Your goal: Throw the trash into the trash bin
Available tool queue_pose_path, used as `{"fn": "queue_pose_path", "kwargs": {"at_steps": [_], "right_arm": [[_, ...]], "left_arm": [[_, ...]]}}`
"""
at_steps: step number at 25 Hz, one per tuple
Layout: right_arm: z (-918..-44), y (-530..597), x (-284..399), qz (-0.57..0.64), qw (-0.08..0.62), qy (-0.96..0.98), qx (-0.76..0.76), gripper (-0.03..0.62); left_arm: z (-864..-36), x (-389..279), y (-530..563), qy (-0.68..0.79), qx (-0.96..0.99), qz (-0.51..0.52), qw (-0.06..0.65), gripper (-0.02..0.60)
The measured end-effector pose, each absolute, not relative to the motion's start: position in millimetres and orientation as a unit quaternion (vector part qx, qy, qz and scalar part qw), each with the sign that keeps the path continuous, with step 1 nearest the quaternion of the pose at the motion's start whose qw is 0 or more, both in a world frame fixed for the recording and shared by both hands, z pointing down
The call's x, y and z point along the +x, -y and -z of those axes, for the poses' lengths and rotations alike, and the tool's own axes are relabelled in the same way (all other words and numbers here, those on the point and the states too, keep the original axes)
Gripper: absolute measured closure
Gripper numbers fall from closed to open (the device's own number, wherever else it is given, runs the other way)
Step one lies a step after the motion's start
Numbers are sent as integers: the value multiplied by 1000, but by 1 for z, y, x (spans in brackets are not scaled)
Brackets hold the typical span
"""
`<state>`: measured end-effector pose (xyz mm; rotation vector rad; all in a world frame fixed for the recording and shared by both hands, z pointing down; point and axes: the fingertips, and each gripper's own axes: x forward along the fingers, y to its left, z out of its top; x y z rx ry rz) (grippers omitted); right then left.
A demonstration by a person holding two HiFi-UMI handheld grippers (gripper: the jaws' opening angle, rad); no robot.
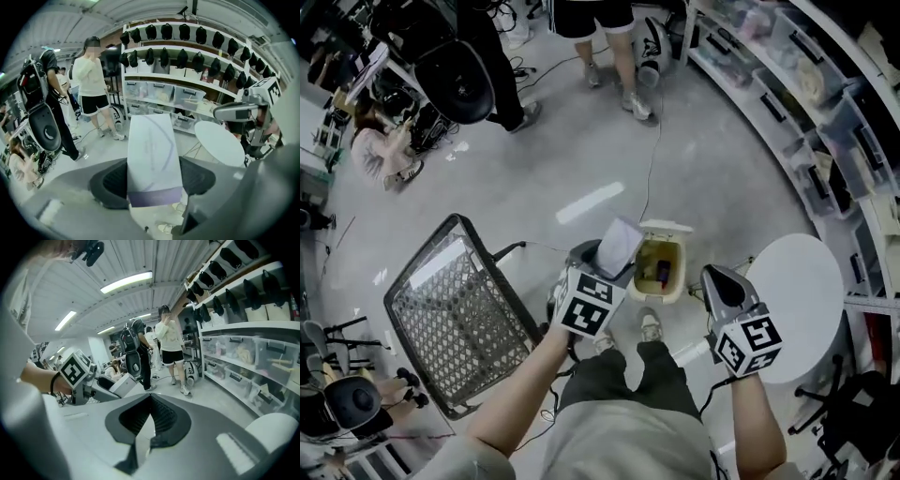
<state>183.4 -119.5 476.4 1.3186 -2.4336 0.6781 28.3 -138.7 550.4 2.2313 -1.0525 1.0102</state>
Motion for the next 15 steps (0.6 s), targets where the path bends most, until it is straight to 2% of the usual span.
{"fn": "queue_pose_path", "kwargs": {"at_steps": [7,15], "right_arm": [[-555,120,211,-261,154,831,467,591],[-648,104,220,-293,171,817,467,591]], "left_arm": [[-658,76,130,338,801,-416,267,264],[-787,100,116,296,778,-467,297,264]]}}
